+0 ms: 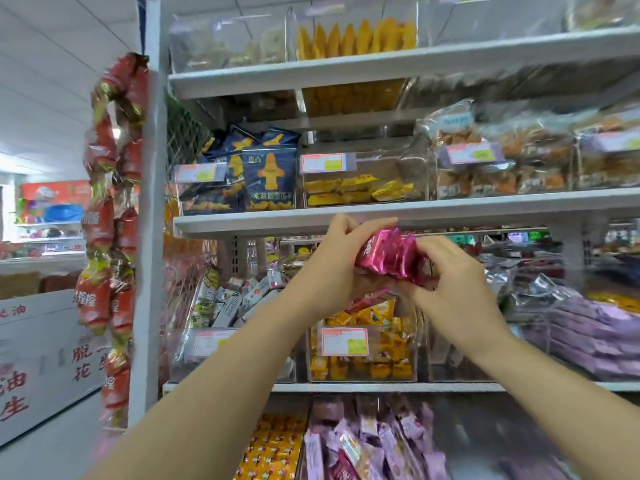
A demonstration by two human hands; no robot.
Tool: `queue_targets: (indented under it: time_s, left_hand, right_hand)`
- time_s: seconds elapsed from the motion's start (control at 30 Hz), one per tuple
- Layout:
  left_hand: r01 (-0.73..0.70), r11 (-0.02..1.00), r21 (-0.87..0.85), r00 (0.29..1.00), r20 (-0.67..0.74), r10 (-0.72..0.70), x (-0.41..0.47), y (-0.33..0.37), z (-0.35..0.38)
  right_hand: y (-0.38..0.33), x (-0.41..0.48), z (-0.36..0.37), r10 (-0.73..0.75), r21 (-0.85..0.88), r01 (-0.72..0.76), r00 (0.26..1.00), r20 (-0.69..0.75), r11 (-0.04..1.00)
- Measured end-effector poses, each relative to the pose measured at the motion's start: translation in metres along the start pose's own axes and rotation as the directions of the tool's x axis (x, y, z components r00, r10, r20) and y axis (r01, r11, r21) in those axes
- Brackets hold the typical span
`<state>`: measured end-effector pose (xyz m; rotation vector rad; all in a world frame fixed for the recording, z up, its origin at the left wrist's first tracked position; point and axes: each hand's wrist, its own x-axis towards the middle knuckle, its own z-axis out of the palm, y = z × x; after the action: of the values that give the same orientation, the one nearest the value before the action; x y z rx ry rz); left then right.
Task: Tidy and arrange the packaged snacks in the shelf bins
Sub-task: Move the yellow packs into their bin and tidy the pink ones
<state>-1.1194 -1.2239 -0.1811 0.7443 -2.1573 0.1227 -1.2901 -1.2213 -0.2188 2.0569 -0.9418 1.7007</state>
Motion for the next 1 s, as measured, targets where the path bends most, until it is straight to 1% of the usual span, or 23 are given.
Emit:
queue_targets:
  time_s: [0.13, 0.23, 0.3, 0.37, 0.47, 0.57, 0.67, 0.73, 0.8, 0.93, 1.0]
  left_hand:
    - [-0.015, 1.0, -0.023, 0.995, -0.099, 0.013, 0.015, -0.021, 0.012]
    - [0.037, 0.999, -0.013, 0.985, -0.168, -0.038, 0.024, -0.039, 0.021]
    - [0.089, 0.996, 0.004, 0.983, -0.161, -0.088, 0.029, -0.052, 0.027]
    - [0.128, 0.991, 0.038, 0.985, -0.12, -0.122, 0.034, -0.067, 0.032]
    - [0.095, 0.993, 0.067, 0.99, -0.114, -0.087, 0.039, -0.085, 0.036]
    - [0.02, 0.983, 0.185, 0.99, -0.142, 0.006, 0.042, -0.101, 0.039]
    - [-0.054, 0.958, 0.282, 0.993, -0.088, 0.081, 0.047, -0.116, 0.041]
    - [-0.049, 0.958, 0.283, 0.996, -0.055, 0.067, 0.052, -0.126, 0.042]
    - [-0.016, 0.962, 0.271, 0.999, -0.035, 0.027, 0.058, -0.136, 0.043]
    - [0.033, 0.957, 0.287, 0.999, 0.021, -0.041, 0.068, -0.15, 0.048]
    - [0.037, 0.948, 0.317, 0.997, 0.05, -0.056, 0.073, -0.155, 0.052]
  right_hand:
    - [0.019, 0.006, 0.016, 0.034, 0.004, -0.034, 0.998, -0.05, 0.999]
    - [0.033, 0.009, 0.033, 0.158, 0.062, -0.152, 0.982, -0.108, 0.986]
    - [0.044, 0.011, 0.046, 0.247, 0.092, -0.236, 0.959, -0.136, 0.967]
    - [0.054, 0.014, 0.059, 0.31, 0.093, -0.299, 0.938, -0.155, 0.95]
    - [0.068, 0.021, 0.074, 0.416, 0.156, -0.392, 0.893, -0.172, 0.907]
    - [0.077, 0.032, 0.084, 0.494, 0.217, -0.458, 0.855, -0.158, 0.862]
    - [0.081, 0.048, 0.094, 0.549, 0.289, -0.505, 0.83, -0.096, 0.814]
    - [0.085, 0.058, 0.1, 0.581, 0.312, -0.541, 0.813, -0.045, 0.781]
    - [0.093, 0.064, 0.105, 0.605, 0.259, -0.581, 0.796, -0.015, 0.771]
    - [0.107, 0.074, 0.101, 0.622, 0.036, -0.628, 0.777, 0.097, 0.778]
    - [0.112, 0.078, 0.095, 0.632, 0.003, -0.637, 0.765, 0.128, 0.771]
